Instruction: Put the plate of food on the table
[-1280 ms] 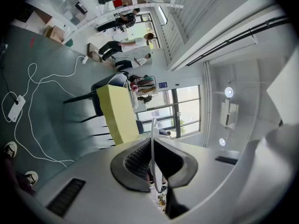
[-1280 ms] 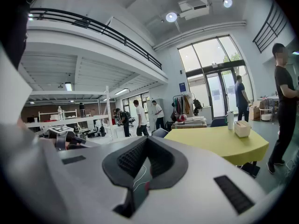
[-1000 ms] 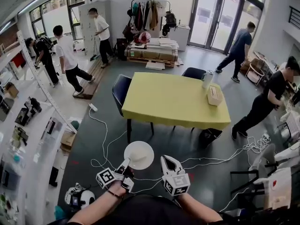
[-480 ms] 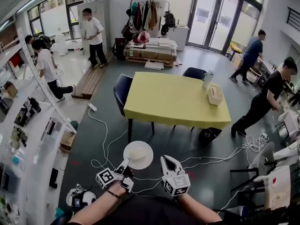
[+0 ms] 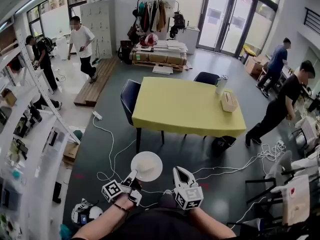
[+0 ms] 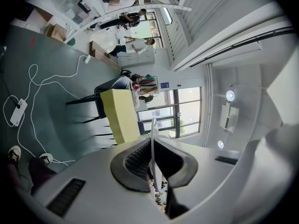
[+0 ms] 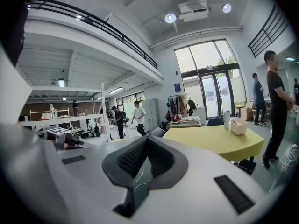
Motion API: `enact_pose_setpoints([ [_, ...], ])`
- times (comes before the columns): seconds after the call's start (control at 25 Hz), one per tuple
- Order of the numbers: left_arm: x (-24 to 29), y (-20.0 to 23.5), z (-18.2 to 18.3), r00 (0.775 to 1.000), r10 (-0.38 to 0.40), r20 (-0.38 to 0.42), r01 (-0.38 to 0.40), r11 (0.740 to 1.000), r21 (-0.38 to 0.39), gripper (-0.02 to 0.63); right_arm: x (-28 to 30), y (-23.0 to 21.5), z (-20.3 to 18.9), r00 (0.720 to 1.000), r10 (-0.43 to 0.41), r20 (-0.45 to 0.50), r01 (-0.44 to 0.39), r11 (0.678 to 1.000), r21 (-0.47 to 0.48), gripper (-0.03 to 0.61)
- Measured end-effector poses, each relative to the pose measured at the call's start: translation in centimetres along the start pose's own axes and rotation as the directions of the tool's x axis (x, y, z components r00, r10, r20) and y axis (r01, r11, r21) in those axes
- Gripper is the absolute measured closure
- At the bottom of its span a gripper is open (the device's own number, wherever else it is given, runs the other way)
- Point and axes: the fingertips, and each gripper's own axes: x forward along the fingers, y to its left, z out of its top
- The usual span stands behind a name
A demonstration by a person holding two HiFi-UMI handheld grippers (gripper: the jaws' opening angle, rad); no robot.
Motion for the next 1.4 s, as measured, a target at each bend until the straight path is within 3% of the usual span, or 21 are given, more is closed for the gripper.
enact_pose_setpoints([
  [0.48, 5.4, 0.6, 2.3, 1.000, -0.009, 0.015, 0.010, 1.000, -0.010, 0.594, 5.3, -3.6, 0.6, 1.000, 0.012, -0.003, -0.012, 1.000, 0.005, 0.566],
  [0.64, 8.4, 0.8, 3.4, 1.000, -0.003, 0.026, 0.003, 1.000, -0.007, 0.594, 8.1, -5.7, 1.5, 1.000, 0.025, -0.002, -0.025, 1.000, -0.001, 0.566],
  [0.76, 11.1, 0.0, 4.3, 0.998, -0.051, 0.038, 0.052, 0.998, -0.030, 0.594, 10.4, -7.3, 2.3, 0.999, 0.036, -0.009, -0.036, 0.999, -0.002, 0.566],
  [1.2, 19.4, -0.3, 8.0, 0.996, -0.012, 0.085, 0.014, 1.000, -0.024, 0.594, 18.4, -13.0, 4.5, 0.995, 0.093, -0.029, -0.093, 0.996, 0.001, 0.566],
  [1.4, 23.8, -0.5, 9.9, 0.993, -0.034, 0.115, 0.037, 0.999, -0.025, 0.594, 22.4, -15.7, 5.6, 0.992, 0.127, -0.027, -0.127, 0.992, -0.007, 0.566],
])
